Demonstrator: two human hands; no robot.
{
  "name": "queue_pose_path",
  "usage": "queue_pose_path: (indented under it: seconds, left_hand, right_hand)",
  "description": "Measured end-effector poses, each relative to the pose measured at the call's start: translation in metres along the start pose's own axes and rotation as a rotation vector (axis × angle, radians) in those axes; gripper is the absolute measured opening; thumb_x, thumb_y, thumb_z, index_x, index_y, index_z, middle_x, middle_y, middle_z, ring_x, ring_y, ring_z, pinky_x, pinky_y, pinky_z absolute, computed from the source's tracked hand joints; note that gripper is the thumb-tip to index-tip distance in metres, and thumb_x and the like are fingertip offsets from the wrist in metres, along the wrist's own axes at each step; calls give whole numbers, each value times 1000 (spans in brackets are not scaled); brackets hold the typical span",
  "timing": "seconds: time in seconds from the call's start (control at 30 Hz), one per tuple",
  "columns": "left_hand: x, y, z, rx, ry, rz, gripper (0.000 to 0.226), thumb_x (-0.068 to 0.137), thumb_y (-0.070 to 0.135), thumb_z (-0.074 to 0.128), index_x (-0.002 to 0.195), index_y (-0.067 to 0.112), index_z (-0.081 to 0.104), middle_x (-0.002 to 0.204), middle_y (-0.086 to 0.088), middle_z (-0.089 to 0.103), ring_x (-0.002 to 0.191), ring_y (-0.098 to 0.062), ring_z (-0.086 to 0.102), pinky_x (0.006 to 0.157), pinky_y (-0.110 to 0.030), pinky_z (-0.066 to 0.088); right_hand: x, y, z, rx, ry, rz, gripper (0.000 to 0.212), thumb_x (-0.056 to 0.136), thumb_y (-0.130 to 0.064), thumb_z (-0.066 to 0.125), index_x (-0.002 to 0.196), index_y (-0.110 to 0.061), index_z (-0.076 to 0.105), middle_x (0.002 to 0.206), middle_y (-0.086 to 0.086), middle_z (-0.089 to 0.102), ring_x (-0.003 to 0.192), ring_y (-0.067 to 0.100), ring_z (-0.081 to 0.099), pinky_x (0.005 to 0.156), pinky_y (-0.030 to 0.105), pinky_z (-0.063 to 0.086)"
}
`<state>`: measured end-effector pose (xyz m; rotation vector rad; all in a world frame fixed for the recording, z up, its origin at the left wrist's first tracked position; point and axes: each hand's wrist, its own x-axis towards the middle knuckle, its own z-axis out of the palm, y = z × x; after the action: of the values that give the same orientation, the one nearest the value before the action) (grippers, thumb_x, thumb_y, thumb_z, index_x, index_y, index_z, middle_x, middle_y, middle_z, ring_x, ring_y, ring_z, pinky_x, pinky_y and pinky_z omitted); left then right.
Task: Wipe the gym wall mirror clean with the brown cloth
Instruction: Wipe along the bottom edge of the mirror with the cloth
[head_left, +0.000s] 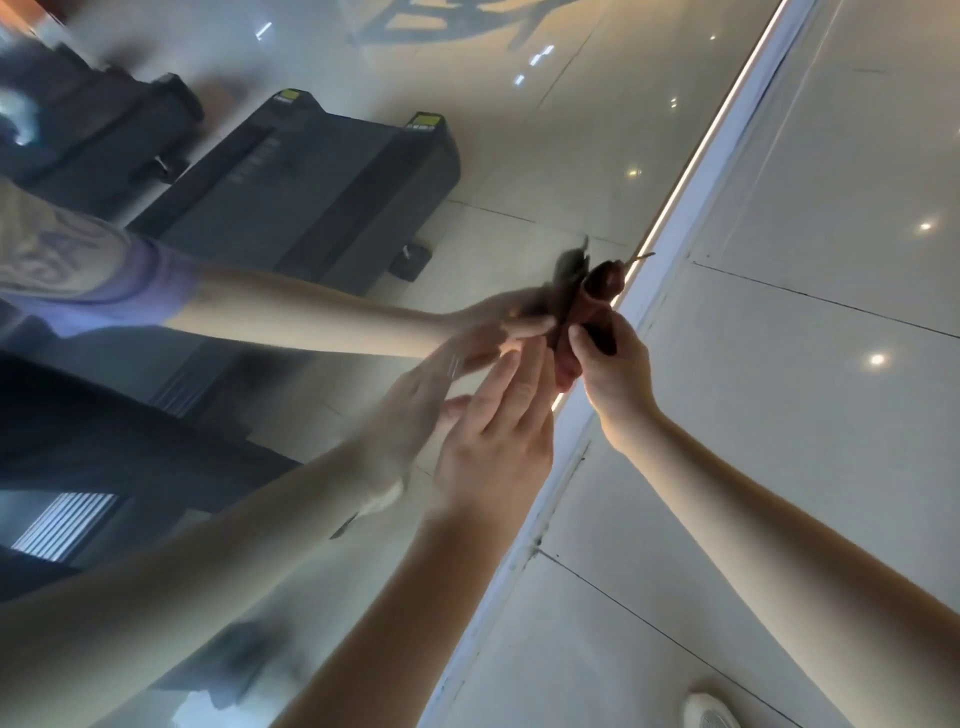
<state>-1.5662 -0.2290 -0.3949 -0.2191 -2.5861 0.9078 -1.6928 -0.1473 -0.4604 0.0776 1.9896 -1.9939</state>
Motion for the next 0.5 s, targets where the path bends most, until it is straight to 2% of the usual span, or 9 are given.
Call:
queue_pose_path:
  seconds: [0.07,0.13,0.2,0.27,0.3,0.4,0.5]
  left_hand:
    - [16,-3,2,6,-13,-16,47,97,11,30,128,3,65,138,-6,61,135,-20,52,118,-38,12]
    - [23,-3,4,50,-72,-6,49,96,23,33,138,0,46,145,-5,56,140,-20,46,119,-41,6]
    - [20,-4,6,94,-105,22,45,101,17,16,140,1,32,150,-3,51,143,-19,41,119,-42,5]
    - [17,-6,7,124,-132,17,56,100,2,-6,141,2,31,150,-3,51,143,-18,42,118,-41,6]
    - [16,-9,7,141,-142,8,59,100,1,-10,141,3,33,148,-3,53,141,-18,44,118,-40,8]
    - [16,-8,8,158,-106,1,58,101,3,-8,141,-3,33,145,-4,55,139,-19,44,118,-39,10]
    - [17,-3,15,107,-29,8,53,102,4,-4,149,-10,17,146,-5,55,139,-21,40,119,-39,12]
  right_hand:
    - [11,6,1,-14,26,49,8,100,-19,53,99,-19,61,84,-10,64,76,1,59,60,9,43]
    - [15,19,4,-49,20,161,20,102,-22,49,114,-11,61,95,-1,65,86,13,62,61,15,42]
    - [14,28,5,-82,0,224,27,102,-23,47,121,-8,60,104,5,66,94,20,62,64,21,43]
    - [13,29,5,-93,-17,255,24,102,-22,46,116,-8,60,100,6,66,93,23,62,72,27,47]
    - [12,27,5,-81,-37,277,21,101,-20,46,111,-8,61,96,5,65,93,24,62,77,31,50]
    - [7,24,3,-8,-106,325,14,99,-17,51,104,-13,62,94,5,68,94,25,67,88,39,55]
    - [12,10,-2,45,-66,190,9,96,-14,56,101,-13,63,91,3,69,88,20,66,81,32,55]
